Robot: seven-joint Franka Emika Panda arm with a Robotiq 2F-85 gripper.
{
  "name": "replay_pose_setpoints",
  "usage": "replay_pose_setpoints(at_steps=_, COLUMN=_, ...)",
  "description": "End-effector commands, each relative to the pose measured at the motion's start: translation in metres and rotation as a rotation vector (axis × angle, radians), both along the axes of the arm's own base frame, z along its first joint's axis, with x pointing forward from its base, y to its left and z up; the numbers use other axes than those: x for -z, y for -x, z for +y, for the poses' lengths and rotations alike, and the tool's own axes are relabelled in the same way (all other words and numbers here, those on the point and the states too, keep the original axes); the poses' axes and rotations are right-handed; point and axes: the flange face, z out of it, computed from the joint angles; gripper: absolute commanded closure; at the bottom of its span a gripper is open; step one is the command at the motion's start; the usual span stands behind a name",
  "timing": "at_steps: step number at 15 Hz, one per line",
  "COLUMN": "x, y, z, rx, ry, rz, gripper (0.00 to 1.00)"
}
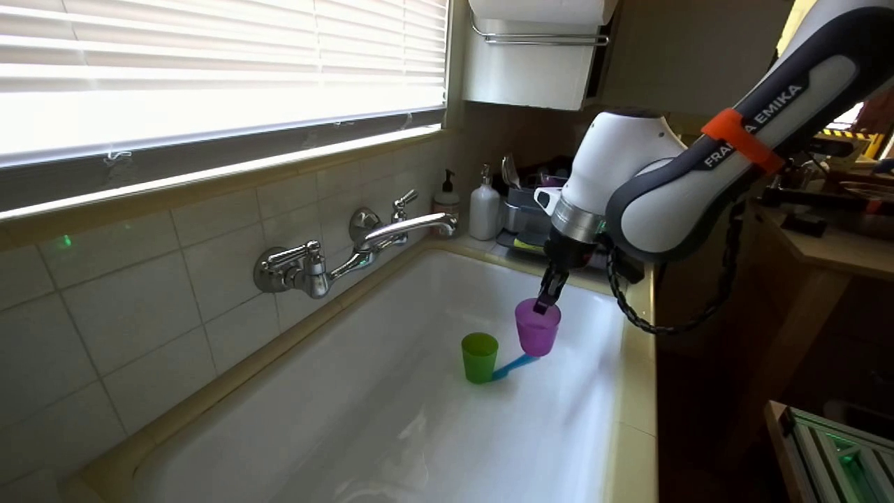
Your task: Pour the water that is in the purple cup into the green cup
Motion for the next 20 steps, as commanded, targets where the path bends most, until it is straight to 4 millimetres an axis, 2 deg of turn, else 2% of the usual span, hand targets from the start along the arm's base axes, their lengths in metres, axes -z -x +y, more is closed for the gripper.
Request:
replay_pose_setpoints(at_steps=1, x=-0.009, y=0.000, z=-0.014, rx=0.051, ry=0.075, rz=0.030, gripper=0.99)
replay_pose_setpoints(at_steps=11, x=-0.018, y=-0.031, z=-0.023, rx=0.092, ry=0.287, rz=0.065, gripper=0.99)
replay_pose_setpoints(at_steps=20, x=0.003, y=-0.060, z=-0.018, rx=0.051, ry=0.410, rz=0.066, gripper=0.99)
